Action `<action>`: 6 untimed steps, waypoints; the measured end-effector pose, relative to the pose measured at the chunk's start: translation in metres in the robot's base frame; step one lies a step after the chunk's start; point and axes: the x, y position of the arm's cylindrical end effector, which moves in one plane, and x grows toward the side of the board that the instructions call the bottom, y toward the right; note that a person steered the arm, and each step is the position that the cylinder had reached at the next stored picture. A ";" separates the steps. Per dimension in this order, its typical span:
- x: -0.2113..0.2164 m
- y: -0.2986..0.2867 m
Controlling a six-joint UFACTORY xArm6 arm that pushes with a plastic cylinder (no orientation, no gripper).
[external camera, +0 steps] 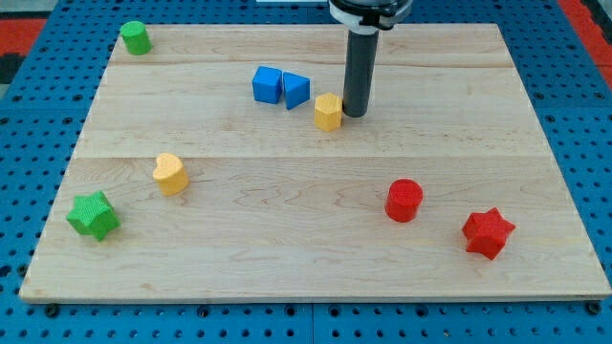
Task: Slide the yellow hexagon closer to the yellow heart
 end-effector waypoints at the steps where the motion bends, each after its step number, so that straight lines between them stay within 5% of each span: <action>1: -0.013 0.014; 2: -0.020 0.023; 3: 0.001 -0.028; 6: 0.101 -0.159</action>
